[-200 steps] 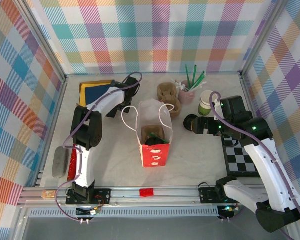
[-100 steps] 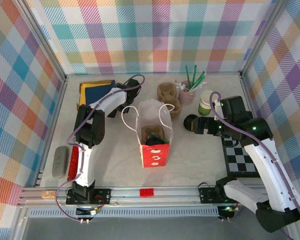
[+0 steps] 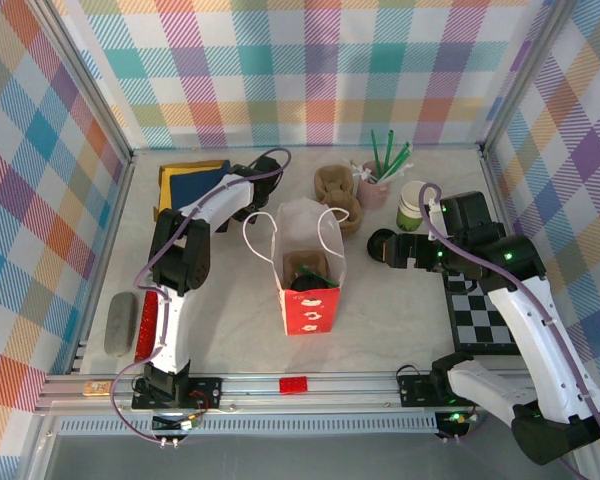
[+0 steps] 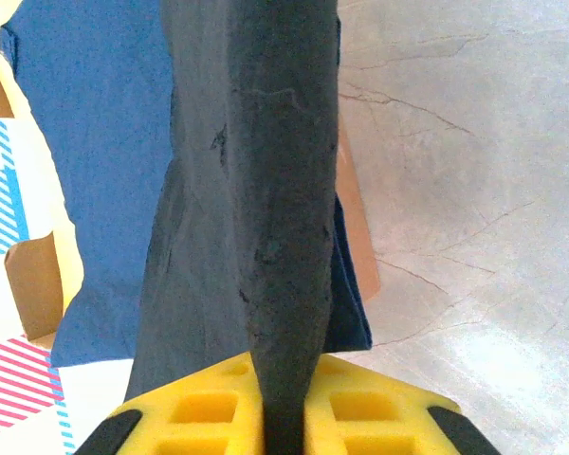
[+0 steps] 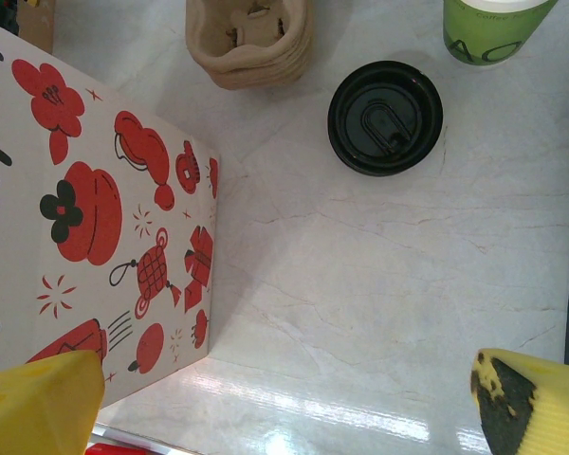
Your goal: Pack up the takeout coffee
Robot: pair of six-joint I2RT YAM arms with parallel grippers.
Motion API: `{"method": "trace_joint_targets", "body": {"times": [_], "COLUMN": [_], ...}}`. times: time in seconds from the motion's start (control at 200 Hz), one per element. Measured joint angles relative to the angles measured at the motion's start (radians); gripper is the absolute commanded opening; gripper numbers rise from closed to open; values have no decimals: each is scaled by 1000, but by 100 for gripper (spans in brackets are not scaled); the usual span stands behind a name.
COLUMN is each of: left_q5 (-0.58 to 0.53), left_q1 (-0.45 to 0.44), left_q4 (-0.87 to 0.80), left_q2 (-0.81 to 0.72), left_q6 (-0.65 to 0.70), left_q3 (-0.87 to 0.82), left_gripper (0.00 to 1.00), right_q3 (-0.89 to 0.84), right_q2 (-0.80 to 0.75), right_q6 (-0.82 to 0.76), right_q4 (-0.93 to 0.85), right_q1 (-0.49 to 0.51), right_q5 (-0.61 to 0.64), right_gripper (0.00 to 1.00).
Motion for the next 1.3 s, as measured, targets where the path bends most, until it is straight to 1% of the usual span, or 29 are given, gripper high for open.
{"method": "trace_joint_targets", "body": {"times": [0.34,0.66,0.985,1.101,1.301], "left_q5": [-6,-7,-5,6,67], "left_q1": [0,0,0,0,6], "left_q4": [-5,-38,-70,-90,-142], "left_q2": [-5,-53,-109,-135,-200], "left_q6": [0,4,3,2,-12], "left_q3": [0,23,44,62,129], "left_gripper": [12,13,6,5,4], "right_q3": [0,0,0,0,5], "right_q2": [0,-2,-16,-21,-27], "right_q6": [0,0,0,0,0], "right_q4": [0,0,-1,-1,-2], "right_q1": [0,0,0,0,0], "right_q5": [0,0,0,0,0], "right_gripper": [99,99,99,99,99]}}
